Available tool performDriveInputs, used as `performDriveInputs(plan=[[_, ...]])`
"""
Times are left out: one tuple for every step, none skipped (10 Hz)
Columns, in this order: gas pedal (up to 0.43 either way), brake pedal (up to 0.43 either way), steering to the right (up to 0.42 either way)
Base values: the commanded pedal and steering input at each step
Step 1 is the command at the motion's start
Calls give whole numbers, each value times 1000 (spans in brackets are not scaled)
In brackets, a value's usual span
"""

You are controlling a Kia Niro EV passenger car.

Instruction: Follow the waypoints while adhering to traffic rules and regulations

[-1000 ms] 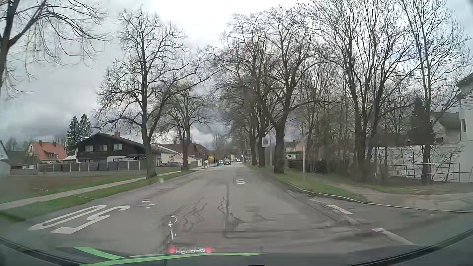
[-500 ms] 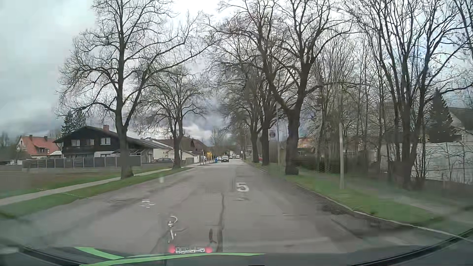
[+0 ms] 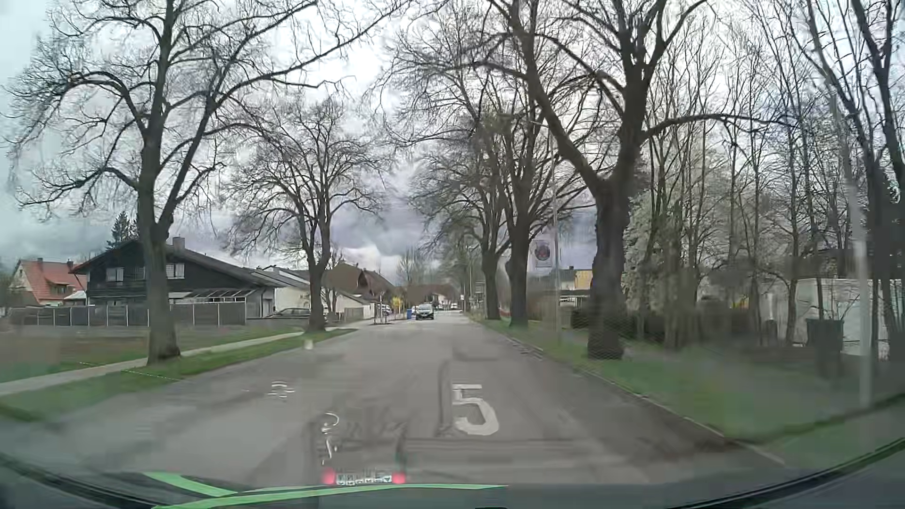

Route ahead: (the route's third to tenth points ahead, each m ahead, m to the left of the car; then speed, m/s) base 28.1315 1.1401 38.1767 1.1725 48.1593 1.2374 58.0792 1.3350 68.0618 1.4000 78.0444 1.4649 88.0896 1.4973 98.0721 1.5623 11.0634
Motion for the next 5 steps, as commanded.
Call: performDriveInputs(plan=[[118, 0, 3], [118, 0, 6], [118, 0, 7], [118, 0, 7], [118, 0, 6]])
